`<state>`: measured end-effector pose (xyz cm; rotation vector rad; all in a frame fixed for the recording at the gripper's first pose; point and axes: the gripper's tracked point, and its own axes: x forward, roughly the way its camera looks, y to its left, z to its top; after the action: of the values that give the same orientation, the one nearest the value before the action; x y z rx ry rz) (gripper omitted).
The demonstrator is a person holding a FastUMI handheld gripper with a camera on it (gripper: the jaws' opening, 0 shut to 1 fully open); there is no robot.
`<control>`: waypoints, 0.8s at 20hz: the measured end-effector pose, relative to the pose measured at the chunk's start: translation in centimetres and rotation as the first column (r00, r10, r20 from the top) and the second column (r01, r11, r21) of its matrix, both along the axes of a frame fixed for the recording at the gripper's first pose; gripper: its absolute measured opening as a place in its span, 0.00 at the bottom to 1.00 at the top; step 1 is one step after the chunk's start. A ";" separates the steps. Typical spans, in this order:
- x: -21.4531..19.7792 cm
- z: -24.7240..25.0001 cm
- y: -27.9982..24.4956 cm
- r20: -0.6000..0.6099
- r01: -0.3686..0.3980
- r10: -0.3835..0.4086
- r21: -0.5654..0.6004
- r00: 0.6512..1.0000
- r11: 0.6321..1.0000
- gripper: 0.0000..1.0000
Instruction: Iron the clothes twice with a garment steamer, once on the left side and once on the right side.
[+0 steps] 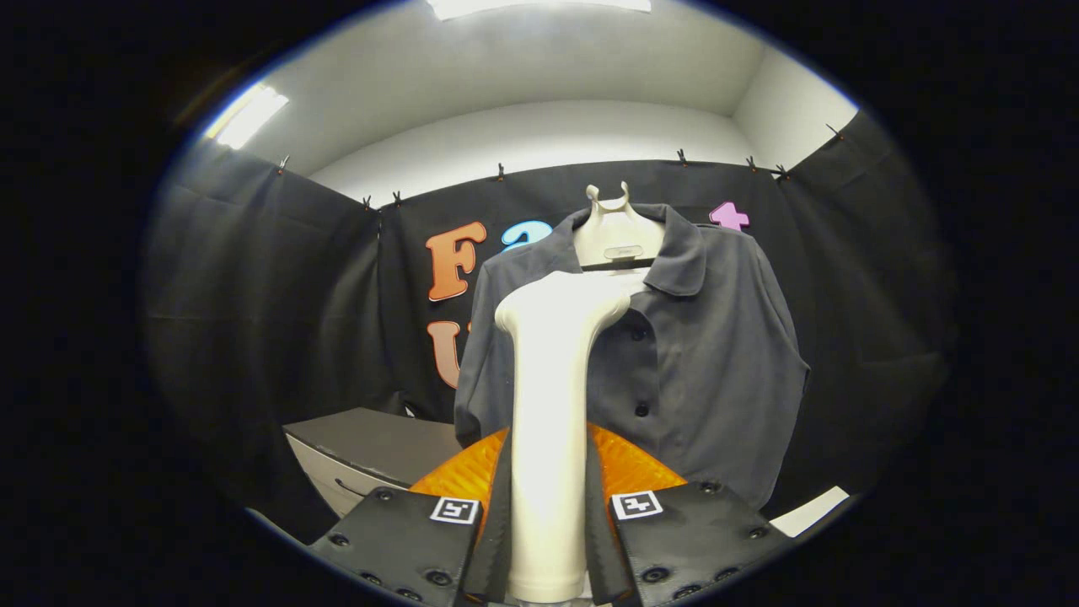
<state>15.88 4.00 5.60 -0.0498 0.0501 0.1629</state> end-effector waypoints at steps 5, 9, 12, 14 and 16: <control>1.5 -1.6 -0.9 -0.030 -0.016 0.016 0.024 0.999 1.000 0.43; 3.2 -2.8 -0.9 -0.049 -0.015 0.017 0.027 0.999 1.000 0.43; 4.8 -3.5 -0.6 -0.064 -0.018 0.020 0.030 0.998 0.999 0.43; 5.8 -3.4 -0.6 -0.064 -0.008 0.010 0.031 0.998 0.999 0.43; 6.7 -3.6 -0.6 -0.068 0.001 0.001 0.030 0.998 1.000 0.43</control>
<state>22.55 3.41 2.04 -0.0140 0.1154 0.1658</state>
